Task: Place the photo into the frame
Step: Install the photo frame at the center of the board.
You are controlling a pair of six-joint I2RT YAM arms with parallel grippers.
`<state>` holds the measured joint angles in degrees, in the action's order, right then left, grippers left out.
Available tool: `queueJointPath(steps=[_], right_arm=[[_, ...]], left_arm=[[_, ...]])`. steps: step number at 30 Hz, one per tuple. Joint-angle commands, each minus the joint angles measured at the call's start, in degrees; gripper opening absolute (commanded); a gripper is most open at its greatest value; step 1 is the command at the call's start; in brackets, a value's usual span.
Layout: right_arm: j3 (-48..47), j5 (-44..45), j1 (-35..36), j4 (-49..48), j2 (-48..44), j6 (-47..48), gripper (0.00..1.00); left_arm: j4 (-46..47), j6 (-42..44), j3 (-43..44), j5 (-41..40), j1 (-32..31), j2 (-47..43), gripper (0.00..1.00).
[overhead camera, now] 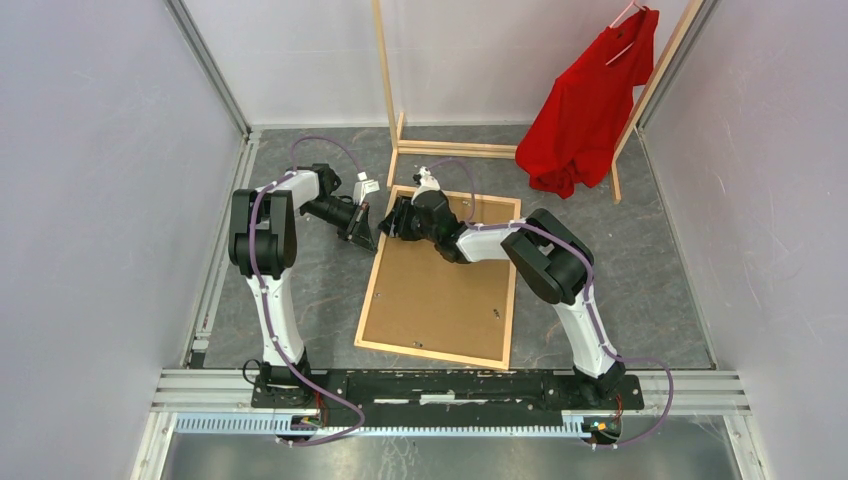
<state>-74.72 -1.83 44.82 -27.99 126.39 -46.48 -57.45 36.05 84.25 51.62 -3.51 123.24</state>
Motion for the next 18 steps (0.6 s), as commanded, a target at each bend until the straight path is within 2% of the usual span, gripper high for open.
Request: queueJointPath(steps=[1,18], right_arm=[[-1.8,3.7,0.5,5.7,3.8,0.7,0.54],[-3.6,6.3,0.5,5.4,4.9,1.7,0.54]], left_arm=[[-2.2,4.0,-0.8,-1.2,-1.3,-0.1,0.06],[-2.2,4.0,-0.6,-0.8,-1.4,0.2,0.06]])
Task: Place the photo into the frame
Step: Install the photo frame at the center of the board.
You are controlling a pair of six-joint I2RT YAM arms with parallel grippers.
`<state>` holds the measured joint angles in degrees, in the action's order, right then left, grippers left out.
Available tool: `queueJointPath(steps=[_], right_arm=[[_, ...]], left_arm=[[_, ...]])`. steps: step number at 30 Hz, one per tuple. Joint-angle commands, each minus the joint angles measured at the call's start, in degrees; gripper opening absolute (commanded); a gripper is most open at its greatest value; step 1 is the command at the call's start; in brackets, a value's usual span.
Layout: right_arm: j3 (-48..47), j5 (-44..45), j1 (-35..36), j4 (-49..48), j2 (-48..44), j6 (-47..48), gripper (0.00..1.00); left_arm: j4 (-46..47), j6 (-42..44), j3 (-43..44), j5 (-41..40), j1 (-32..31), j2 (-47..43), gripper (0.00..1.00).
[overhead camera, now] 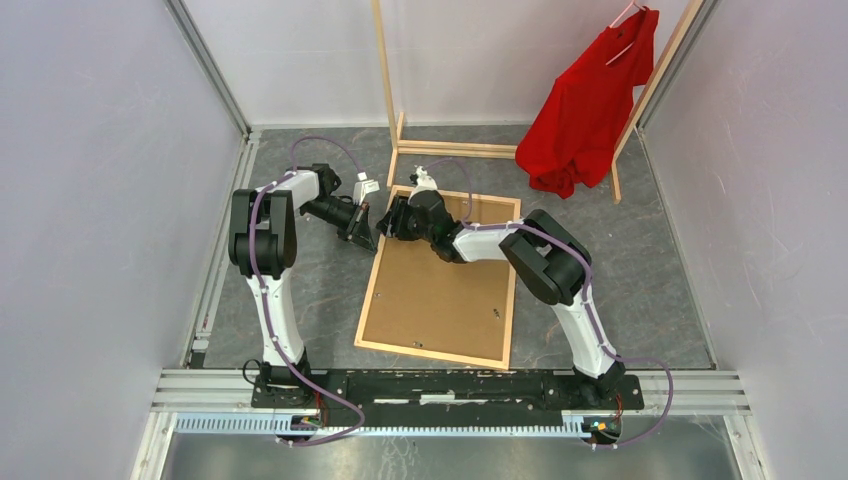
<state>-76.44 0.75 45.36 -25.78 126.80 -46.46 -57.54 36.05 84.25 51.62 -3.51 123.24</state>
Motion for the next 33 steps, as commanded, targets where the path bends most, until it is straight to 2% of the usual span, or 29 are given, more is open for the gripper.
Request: queueJointPath(steps=[1,12,25,33], right_arm=[[-2.0,3.2,-0.1,3.3,4.1,2.2,0.54],[8.2,0.0,0.1,-1.5,-6.6,5.8,0.55],[-0.4,-0.6,0.2,2.5,1.5,4.7,0.55],[-2.2,2.5,0.4,5.2,2.1,5.5,0.55]], left_arm=[[-2.1,4.1,-0.5,-0.9,-1.4,0.1,0.06],[-2.1,4.0,-0.6,-1.6,-1.3,0.2,0.06],[-2.1,3.9,-0.5,-1.3,-1.3,0.4,0.06],[-2.1,4.3,-0.9,-1.2,-1.3,0.1,0.06]])
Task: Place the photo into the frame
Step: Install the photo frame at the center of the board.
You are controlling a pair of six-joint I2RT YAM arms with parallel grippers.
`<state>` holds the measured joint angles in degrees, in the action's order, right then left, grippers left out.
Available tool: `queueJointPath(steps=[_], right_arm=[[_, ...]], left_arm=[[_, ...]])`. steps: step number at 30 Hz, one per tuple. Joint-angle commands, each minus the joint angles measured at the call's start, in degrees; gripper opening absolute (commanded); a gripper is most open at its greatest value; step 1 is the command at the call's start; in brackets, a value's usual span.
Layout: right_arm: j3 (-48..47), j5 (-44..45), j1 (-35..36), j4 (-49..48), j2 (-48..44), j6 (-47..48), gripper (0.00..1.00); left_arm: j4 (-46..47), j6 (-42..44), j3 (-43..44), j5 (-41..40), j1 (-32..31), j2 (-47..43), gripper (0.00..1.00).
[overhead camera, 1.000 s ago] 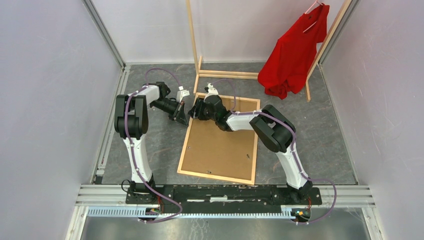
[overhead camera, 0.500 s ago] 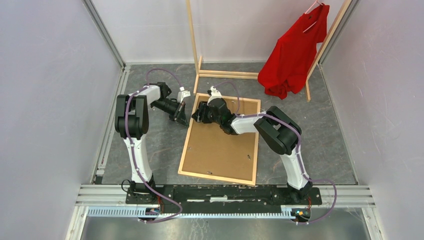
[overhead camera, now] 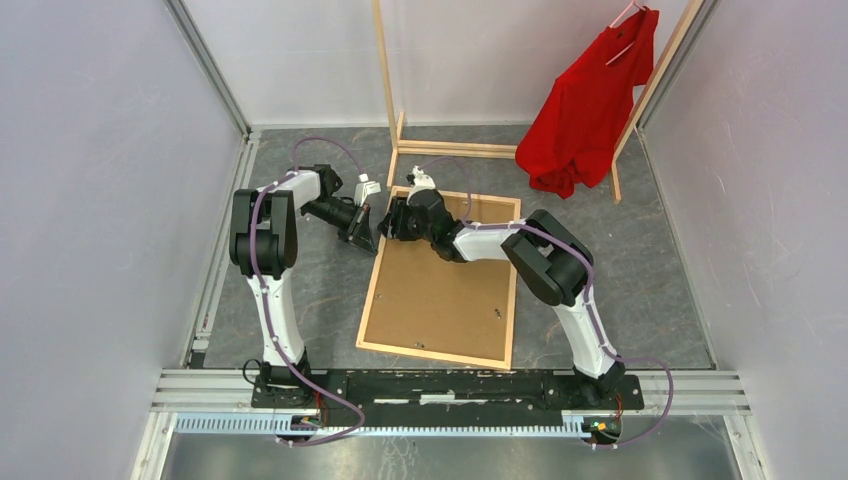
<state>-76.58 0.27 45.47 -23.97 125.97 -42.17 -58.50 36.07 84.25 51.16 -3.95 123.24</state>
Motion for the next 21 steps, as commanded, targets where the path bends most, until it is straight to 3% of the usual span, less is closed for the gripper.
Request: queueJointPath(steps=[1,8,12,16,19,21], right_arm=[[-2.3,3.2,0.4,3.5,3.1,1.2,0.55],[-4.2,2.1,1.1,2.8,5.1,-1.2,0.54],[-1.8,-1.7,-0.2,1.9,0.4,-2.5,0.58],[5.3,0.5,-3.9,5.7,-11.9,0.9,0.73],[13.2,7.3,-7.7,11.3,-23.1,5.3,0.98],[19.8,11.9,-10.9,13.7,-30.3,7.1,0.98]], left_arm=[[-1.2,4.3,-1.0,-0.6,-0.9,0.2,0.06],[-1.2,5.0,-2.1,0.3,-1.4,0.3,0.06],[-2.8,6.0,-1.6,0.0,-1.3,-0.3,0.06],[-4.6,7.5,-2.1,-2.4,-1.0,-3.0,0.06],[-2.7,7.5,-5.3,-6.6,-1.2,-5.8,0.07],[-0.4,7.2,-8.5,-9.5,-1.8,-7.6,0.07]])
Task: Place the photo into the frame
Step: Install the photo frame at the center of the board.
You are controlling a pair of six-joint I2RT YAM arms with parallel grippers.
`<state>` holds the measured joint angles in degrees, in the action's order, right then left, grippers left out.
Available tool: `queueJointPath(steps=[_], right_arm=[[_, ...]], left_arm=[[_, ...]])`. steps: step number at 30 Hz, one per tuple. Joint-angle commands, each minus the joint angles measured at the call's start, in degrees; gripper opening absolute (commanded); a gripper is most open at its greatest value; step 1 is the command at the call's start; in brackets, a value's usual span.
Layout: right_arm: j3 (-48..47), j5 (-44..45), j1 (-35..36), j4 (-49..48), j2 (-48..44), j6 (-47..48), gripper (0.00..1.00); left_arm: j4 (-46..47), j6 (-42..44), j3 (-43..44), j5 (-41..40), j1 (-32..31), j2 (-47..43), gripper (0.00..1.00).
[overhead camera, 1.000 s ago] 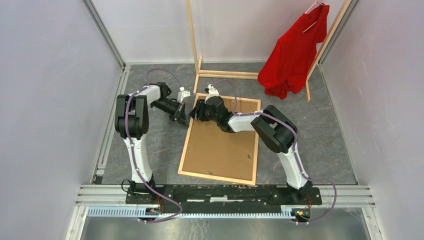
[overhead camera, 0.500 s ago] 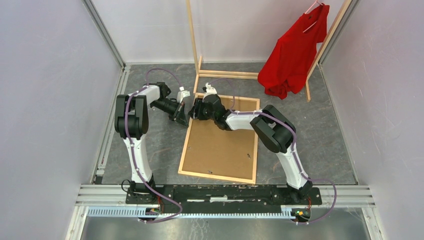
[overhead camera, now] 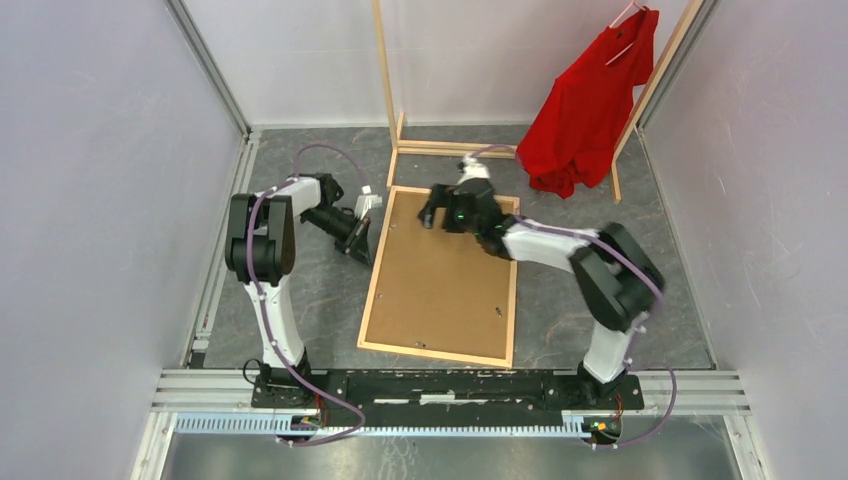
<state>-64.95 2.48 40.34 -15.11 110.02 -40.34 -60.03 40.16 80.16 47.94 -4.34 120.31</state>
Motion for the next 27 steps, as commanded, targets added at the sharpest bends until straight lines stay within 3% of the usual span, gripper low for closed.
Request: queueJointPath(steps=[1,7,13,20,27], right_arm=[[11.9,11.3,-7.2,5.4,-18.1,6.1,0.98],[26.9,15.6,-17.5,5.7,-28.8,7.8,0.98],[31.9,12.1,-21.9,-3.0,-24.7,3.9,0.98],[18.8,2.4,-20.6,-2.5,-12.8,4.7,0.98],[8.8,-2.3,-17.1,0.3,-5.0,6.9,0.98]], left_arm=[[3.0,2.7,-6.3,-7.9,-1.9,-5.4,0.07],[7.3,1.8,-14.0,-13.3,-7.3,-9.4,0.08],[7.7,1.6,-17.7,-14.1,-13.2,-13.1,0.08],[8.3,1.1,-16.7,-12.4,-22.0,-12.4,0.07],[8.6,-0.5,-7.8,-12.3,-31.4,-5.2,0.07]])
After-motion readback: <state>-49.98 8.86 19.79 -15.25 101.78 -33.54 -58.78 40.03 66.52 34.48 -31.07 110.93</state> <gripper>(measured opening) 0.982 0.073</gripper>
